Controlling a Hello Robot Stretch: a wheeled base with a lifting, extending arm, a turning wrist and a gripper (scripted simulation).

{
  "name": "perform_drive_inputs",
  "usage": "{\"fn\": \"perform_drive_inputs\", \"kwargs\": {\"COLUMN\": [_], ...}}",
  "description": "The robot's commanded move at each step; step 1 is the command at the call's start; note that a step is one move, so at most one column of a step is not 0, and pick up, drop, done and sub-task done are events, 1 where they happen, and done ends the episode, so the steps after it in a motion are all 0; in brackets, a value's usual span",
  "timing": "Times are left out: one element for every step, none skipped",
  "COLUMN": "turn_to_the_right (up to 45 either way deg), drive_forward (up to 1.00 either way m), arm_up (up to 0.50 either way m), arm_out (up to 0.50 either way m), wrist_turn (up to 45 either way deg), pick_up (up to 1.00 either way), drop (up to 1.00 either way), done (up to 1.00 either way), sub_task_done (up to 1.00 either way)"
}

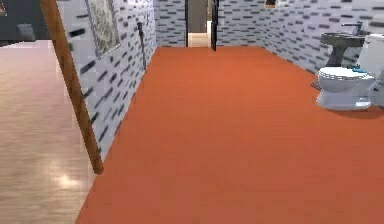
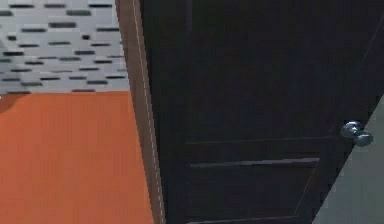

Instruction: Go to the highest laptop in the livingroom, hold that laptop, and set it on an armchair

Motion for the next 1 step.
{"fn": "perform_drive_inputs", "kwargs": {"turn_to_the_right": [0.0], "drive_forward": [1.00], "arm_up": [0.00], "arm_out": [0.00], "wrist_turn": [0.0], "pick_up": [0.00], "drop": [0.00], "done": [0.00], "sub_task_done": [0.00]}}
